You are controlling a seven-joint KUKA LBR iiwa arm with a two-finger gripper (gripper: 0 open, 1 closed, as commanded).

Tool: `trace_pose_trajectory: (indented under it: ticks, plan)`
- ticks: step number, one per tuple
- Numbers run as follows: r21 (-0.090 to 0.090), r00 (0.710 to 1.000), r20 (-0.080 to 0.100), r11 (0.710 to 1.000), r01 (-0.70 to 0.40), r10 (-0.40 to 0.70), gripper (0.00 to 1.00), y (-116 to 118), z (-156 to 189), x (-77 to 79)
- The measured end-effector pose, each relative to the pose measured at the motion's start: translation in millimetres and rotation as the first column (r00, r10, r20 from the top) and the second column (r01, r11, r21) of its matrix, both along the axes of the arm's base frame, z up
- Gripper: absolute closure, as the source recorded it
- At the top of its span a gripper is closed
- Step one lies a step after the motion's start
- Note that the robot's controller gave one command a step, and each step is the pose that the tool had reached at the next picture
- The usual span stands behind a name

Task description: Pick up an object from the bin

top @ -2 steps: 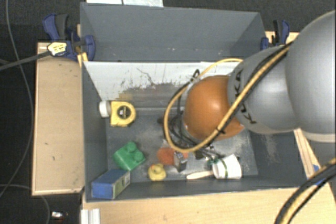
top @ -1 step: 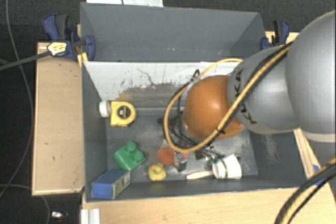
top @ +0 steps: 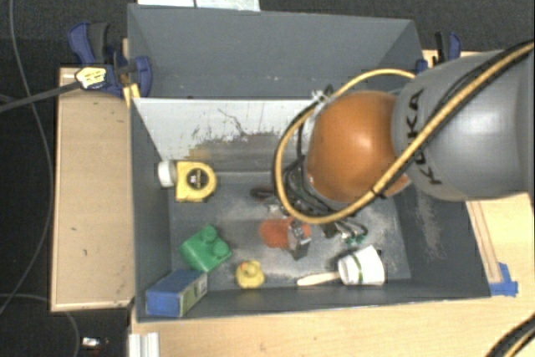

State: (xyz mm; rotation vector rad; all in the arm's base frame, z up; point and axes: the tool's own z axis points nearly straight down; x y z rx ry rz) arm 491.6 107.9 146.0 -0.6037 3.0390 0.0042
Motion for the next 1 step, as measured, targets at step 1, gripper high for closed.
trace_pose_trajectory:
  ticks: [1]
  plan:
    - [0.0, 1.0, -0.002, 1.0, 0.001, -0.001, 1.0, -9.8, 82.6, 3.4]
